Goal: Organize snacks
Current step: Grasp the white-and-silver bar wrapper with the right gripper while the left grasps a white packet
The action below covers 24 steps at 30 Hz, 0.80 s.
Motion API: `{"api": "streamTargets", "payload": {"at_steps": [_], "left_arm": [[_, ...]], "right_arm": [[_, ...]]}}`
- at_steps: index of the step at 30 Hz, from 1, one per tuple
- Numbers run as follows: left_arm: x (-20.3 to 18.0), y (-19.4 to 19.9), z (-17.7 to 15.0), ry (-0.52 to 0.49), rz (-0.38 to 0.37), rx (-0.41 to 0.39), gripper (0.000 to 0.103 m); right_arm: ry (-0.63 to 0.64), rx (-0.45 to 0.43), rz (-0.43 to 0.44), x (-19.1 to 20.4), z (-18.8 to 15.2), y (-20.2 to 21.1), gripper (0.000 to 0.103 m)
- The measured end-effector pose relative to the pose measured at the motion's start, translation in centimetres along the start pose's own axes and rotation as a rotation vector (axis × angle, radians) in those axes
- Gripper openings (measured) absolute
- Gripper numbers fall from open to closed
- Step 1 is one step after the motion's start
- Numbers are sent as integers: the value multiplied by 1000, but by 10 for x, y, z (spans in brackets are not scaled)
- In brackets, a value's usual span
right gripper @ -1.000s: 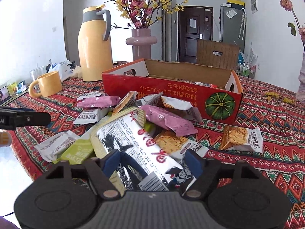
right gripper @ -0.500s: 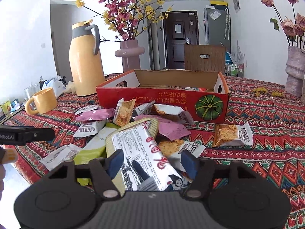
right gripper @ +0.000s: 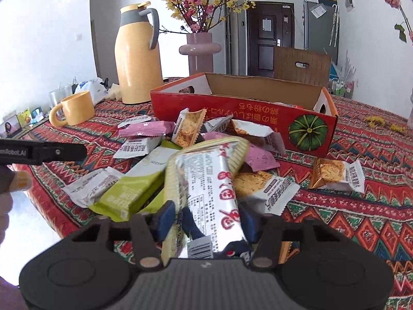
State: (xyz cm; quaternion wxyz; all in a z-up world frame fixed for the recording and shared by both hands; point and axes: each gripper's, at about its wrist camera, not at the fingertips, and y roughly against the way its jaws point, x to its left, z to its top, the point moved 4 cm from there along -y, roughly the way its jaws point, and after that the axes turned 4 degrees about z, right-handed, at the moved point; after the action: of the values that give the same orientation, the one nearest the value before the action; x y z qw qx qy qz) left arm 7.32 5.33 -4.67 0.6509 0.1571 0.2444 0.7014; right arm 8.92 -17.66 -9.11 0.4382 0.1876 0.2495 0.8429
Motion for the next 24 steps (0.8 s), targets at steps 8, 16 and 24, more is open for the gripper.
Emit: {"api": "streamTargets", "payload": {"at_steps": [8, 16, 24], "left_arm": [[0, 0, 0, -2, 4, 3, 103], [-9, -11, -5, -23, 9, 59, 103], [-24, -29, -19, -71, 25, 147, 103]], "right_arm": [[-55, -37, -10, 2, -4, 5, 32], [-120, -115, 2, 1, -1, 15, 30], [-172, -200, -1, -9, 8, 34, 30]]}}
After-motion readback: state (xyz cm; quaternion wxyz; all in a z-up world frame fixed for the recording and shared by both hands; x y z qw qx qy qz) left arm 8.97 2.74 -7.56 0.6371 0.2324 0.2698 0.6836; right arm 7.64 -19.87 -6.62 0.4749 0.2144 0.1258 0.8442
